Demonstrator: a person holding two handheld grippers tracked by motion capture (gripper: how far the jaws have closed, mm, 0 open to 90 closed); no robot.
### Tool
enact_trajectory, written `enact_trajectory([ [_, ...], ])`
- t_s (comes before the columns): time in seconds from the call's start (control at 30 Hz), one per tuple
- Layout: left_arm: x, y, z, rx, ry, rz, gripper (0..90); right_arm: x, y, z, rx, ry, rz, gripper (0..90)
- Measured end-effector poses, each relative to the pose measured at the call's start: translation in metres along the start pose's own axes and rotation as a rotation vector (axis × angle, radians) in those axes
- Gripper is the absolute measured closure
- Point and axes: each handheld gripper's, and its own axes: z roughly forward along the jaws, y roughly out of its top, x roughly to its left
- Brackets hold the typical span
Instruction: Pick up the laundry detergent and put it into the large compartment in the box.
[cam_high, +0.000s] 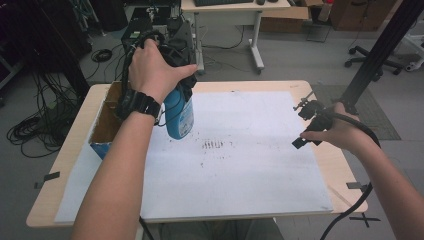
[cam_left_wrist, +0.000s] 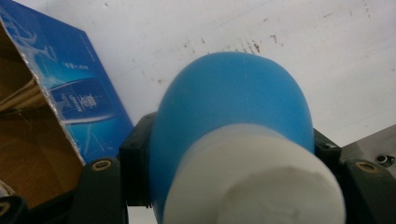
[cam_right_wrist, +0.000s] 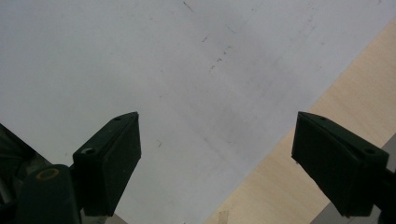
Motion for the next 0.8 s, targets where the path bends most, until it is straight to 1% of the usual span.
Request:
enact_trajectory([
  [0.17,0.003,0.003,-0.007,-0.010,-0.004,-0.013,36.8,-0.001,0.003,0.002,0.002,0.004,0.002,15.7],
  [0.23,0.005,0.004,-0.009,-0.009,-0.001,-0.014,36.8,-0.002,0.004,0.002,0.005,0.002,-0.004,15.7],
  [0.27,0.006,0.004,-0.010,-0.008,0.000,-0.015,36.8,-0.002,0.004,0.002,0.006,0.003,0.001,15.7],
  [0.5,0.012,0.005,-0.014,-0.010,0.006,-0.025,36.8,-0.003,0.008,0.004,0.006,0.004,-0.006,15.7],
  [0.7,0.018,0.004,-0.017,-0.014,-0.002,-0.036,36.8,-0.002,0.010,0.004,0.007,0.007,-0.013,15.8],
  [0.8,0.021,0.004,-0.018,-0.008,0.001,-0.041,36.8,-0.002,0.011,0.003,0.006,0.005,-0.014,15.8],
])
